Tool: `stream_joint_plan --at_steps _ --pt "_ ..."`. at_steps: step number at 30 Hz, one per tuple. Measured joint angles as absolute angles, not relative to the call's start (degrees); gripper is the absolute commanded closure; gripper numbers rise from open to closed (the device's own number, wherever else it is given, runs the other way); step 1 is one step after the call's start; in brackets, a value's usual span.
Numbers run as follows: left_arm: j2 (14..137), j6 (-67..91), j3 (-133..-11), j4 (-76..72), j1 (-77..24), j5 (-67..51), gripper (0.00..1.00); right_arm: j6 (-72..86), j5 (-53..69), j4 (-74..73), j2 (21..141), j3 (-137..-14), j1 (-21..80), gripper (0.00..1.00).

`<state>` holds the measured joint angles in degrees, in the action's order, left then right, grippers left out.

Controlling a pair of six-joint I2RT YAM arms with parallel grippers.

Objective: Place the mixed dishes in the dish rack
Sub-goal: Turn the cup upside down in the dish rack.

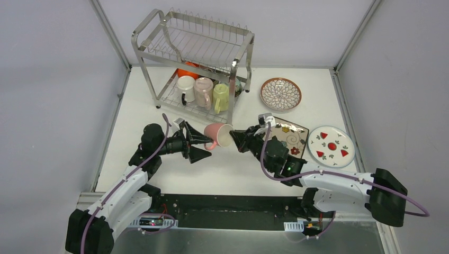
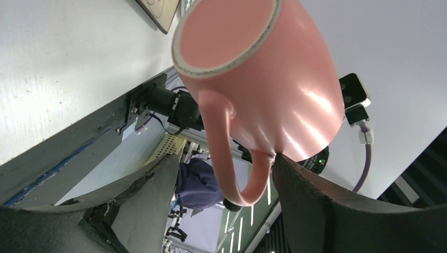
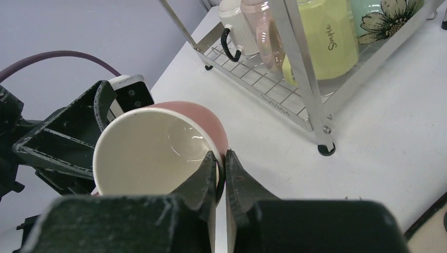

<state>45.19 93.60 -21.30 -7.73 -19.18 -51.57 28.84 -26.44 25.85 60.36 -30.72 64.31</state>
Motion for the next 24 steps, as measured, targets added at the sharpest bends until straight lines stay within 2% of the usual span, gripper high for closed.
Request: stream_joint_plan --at_steps 10,24 --pt "41.43 98.28 -20.58 -11.29 -19.18 -51.11 0.41 22.55 -25.21 46.26 66.94 -24.53 65.32 1.0" --pt "41.15 105.01 -19.22 -22.61 -19.2 -51.31 0.56 23.68 -23.42 57.19 68.51 -23.18 65.06 1.0"
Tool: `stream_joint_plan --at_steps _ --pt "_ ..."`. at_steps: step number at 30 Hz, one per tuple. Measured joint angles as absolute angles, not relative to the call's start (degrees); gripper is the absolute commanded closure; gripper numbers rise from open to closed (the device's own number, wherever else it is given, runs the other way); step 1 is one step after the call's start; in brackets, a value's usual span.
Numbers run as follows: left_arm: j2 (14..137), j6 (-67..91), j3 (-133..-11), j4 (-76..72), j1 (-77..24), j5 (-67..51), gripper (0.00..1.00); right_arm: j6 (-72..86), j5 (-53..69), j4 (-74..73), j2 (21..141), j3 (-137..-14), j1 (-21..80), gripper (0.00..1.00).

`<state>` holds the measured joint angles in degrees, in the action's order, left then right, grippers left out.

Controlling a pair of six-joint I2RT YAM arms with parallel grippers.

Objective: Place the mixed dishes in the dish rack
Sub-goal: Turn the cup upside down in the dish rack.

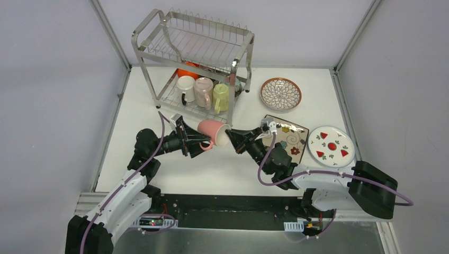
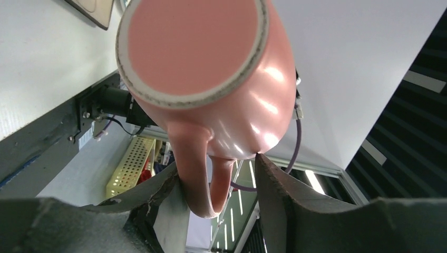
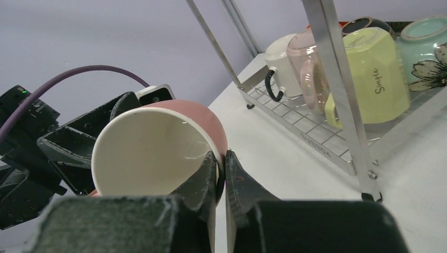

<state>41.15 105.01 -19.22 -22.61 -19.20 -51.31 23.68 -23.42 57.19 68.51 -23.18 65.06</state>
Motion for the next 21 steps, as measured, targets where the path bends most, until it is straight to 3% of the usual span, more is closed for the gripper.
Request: stream_joint_plan --at_steps 21 --pt "37.45 111.5 -18.11 -28.23 -19.2 -51.79 0.69 28.32 -17.93 68.66 75.61 -22.9 64.12 1.0"
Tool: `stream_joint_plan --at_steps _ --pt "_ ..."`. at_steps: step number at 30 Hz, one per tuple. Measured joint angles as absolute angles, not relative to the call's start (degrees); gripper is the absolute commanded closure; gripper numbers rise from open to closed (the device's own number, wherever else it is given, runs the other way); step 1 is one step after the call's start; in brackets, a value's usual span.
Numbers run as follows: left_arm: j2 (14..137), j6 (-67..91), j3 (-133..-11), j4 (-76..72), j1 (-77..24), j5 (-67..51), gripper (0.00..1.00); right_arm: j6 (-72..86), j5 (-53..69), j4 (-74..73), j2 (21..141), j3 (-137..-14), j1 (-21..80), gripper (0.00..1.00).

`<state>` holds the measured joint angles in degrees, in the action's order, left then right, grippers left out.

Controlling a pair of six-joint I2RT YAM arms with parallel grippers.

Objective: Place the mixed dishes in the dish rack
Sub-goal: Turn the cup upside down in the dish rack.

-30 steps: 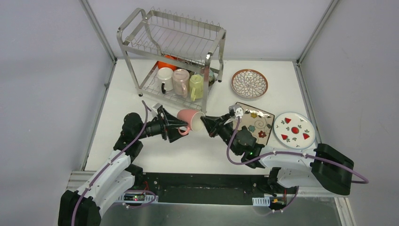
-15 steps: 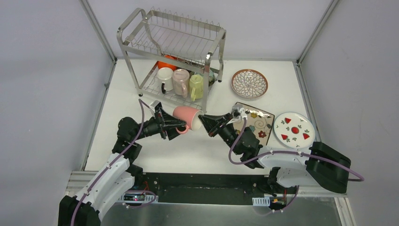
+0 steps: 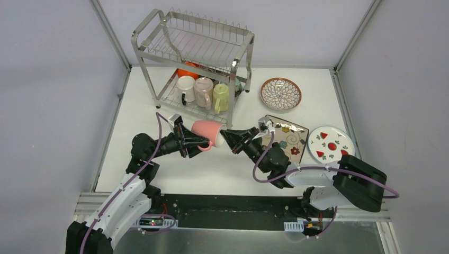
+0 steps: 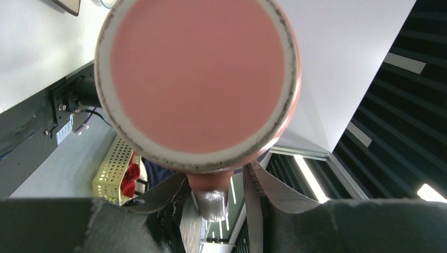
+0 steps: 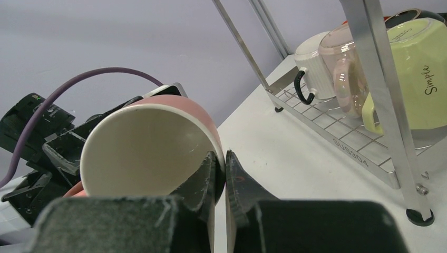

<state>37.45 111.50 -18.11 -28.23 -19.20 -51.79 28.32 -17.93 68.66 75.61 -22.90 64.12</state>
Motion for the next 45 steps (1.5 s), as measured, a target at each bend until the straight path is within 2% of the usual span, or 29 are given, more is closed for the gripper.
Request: stream_joint_plan --at_steps 5,12,14,18,26,29,33,38,45 --pt "37.5 111.37 -18.11 -27.51 -19.18 -53.34 0.72 28.08 -16.51 70.63 78.3 -22.9 63.94 1.0" --pt "37.28 109.4 -18.09 -24.38 -19.18 -54.26 0.98 28.49 -15.97 72.25 80.66 -22.9 63.72 1.0" --pt "36.77 108.84 -18.09 -23.2 -19.16 -54.19 1.0 28.64 -15.64 72.25 81.03 -22.9 63.68 1.0" --pt "34.76 107.26 -18.09 -20.6 -19.18 -53.91 1.0 28.84 -14.68 72.27 81.12 -22.87 63.68 0.83" --pt "33.3 101.08 -18.41 -11.77 -19.55 -50.92 1.0 28.73 -12.6 66.13 80.14 -21.06 65.21 0.37" --pt "33.17 98.52 -18.68 -8.27 -19.53 -48.99 1.0 29.26 -12.56 60.42 76.31 -19.94 65.3 0.26" --pt "32.36 93.51 -19.81 -3.18 -19.53 -45.65 1.0 29.69 -12.8 51.35 67.55 -19.27 65.41 0.02" --pt "31.03 85.21 -22.28 5.06 -19.53 -40.45 1.0 30.2 -14.85 33.87 51.83 -19.55 65.49 0.0" --pt "30.33 68.6 -26.83 17.5 -19.53 -28.8 1.0 31.79 -18.04 14.87 35.79 -20.01 65.52 0.0"
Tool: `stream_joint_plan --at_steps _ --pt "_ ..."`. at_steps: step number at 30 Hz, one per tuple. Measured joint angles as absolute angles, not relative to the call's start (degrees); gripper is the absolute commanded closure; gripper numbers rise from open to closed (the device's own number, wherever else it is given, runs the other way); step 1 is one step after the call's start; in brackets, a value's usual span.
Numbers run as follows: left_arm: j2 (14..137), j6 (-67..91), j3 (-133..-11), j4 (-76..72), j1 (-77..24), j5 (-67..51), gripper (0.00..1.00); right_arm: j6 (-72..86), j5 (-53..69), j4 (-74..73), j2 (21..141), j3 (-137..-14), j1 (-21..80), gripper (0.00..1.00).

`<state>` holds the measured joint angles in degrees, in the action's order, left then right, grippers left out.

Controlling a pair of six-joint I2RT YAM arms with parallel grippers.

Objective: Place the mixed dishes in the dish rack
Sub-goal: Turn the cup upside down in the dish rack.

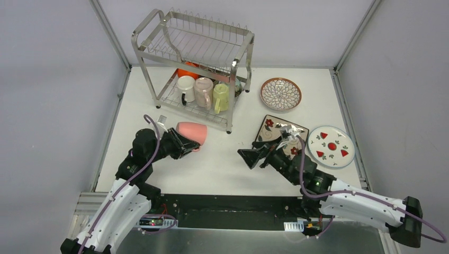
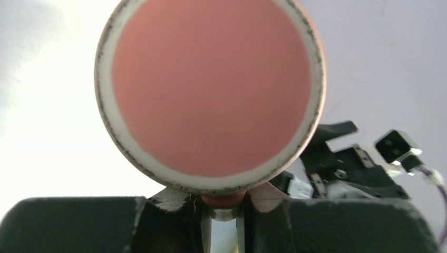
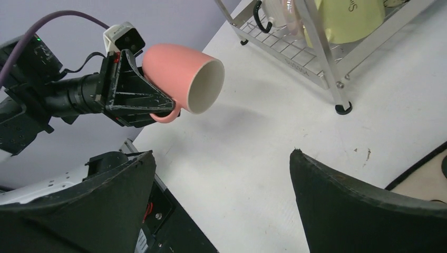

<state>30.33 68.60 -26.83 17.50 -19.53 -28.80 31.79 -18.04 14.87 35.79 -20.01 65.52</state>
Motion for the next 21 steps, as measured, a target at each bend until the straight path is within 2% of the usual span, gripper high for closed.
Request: stream_joint_plan --at_steps 7,21 --pt "31.24 52.62 -29.3 22.76 -19.53 -18.04 1.0 33.15 -20.99 6.15 24.97 -19.44 65.52 0.0" --pt "32.51 16.23 -30.74 21.43 -19.53 -1.56 1.0 32.42 -23.92 -3.55 18.76 -18.31 65.52 0.0"
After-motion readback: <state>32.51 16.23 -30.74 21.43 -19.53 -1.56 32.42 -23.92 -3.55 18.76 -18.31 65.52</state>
